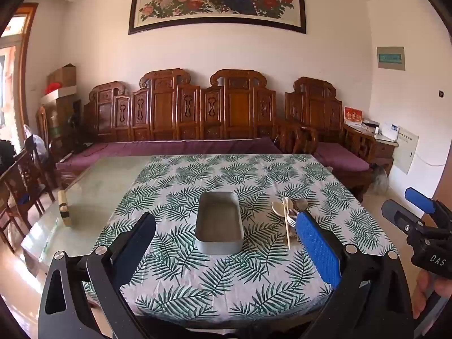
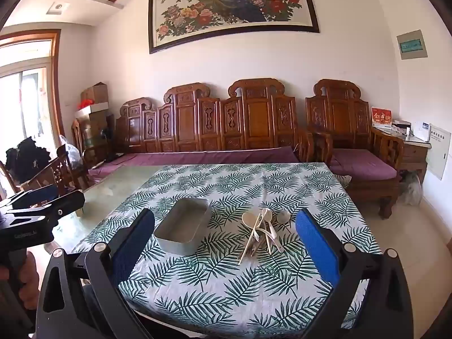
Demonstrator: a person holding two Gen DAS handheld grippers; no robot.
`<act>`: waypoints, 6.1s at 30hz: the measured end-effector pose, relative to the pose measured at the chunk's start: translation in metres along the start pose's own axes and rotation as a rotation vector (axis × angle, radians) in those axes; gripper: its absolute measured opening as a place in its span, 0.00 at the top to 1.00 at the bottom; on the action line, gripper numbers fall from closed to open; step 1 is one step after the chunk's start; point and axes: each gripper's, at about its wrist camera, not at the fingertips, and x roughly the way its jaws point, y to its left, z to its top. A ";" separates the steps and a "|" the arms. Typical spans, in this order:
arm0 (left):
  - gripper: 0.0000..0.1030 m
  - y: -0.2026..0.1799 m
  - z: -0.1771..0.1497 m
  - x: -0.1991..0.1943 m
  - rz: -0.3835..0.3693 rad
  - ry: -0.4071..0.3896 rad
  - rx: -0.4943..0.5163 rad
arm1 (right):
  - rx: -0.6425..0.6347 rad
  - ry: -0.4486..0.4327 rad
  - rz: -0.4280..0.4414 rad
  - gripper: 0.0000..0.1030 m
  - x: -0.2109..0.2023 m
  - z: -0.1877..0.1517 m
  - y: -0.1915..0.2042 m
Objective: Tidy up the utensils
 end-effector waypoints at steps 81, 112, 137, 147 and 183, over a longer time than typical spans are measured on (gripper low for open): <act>0.06 -0.006 -0.003 0.000 -0.006 0.001 0.015 | 0.010 0.000 0.005 0.02 0.000 0.001 0.005; 0.06 -0.038 -0.021 0.120 -0.156 0.212 0.109 | -0.025 0.194 0.009 0.34 0.104 -0.018 -0.064; 0.42 -0.120 -0.073 0.336 -0.364 0.544 0.180 | -0.027 0.439 -0.010 0.48 0.243 -0.069 -0.138; 0.71 -0.136 -0.087 0.372 -0.402 0.606 0.137 | -0.025 0.464 -0.051 0.48 0.253 -0.077 -0.149; 0.96 -0.067 -0.047 0.340 -0.381 0.499 0.065 | -0.058 0.533 0.133 0.97 0.353 -0.101 -0.089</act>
